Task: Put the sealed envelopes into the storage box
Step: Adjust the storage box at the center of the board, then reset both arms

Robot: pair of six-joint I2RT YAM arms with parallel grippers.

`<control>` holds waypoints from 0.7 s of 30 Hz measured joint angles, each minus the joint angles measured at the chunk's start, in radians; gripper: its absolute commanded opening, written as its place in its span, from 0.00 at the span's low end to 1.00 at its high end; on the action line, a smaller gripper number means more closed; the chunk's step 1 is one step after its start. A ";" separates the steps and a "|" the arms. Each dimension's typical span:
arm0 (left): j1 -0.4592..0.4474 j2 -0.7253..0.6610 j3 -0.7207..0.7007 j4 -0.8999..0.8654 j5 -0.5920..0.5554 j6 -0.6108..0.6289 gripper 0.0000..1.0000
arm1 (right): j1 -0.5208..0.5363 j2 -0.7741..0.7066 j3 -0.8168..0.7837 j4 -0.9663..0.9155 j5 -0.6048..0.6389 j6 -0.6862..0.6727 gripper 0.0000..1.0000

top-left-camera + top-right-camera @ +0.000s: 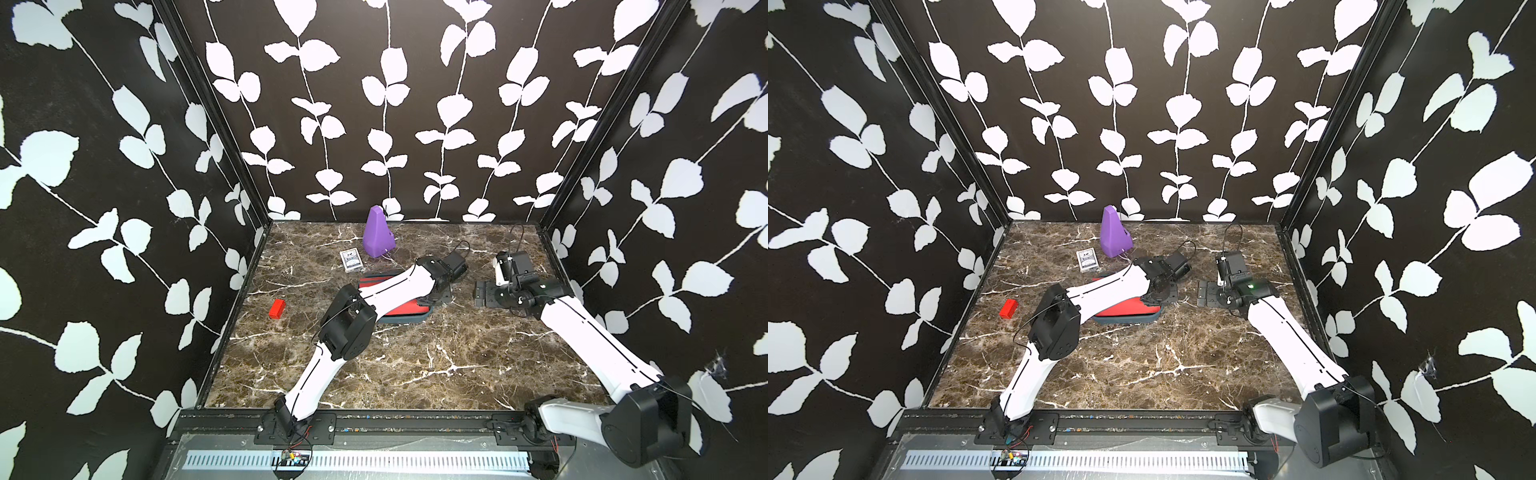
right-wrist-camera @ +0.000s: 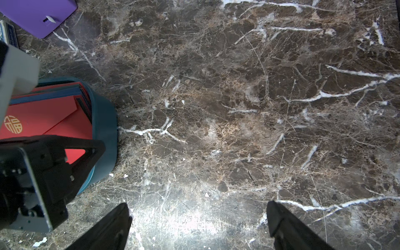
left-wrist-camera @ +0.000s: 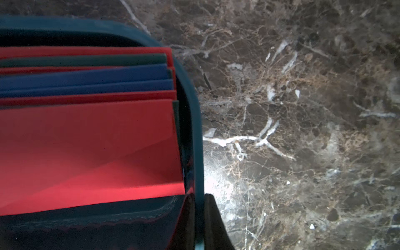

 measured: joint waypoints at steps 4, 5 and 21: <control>0.005 0.000 0.000 0.010 0.010 0.027 0.38 | 0.000 0.000 0.000 0.000 -0.003 -0.007 0.99; 0.005 -0.002 0.000 0.014 0.013 0.044 0.44 | 0.000 0.000 0.000 0.000 -0.003 -0.010 0.99; 0.068 -0.621 -0.473 0.220 -0.072 0.621 0.99 | -0.031 0.054 0.000 0.084 0.133 -0.082 0.99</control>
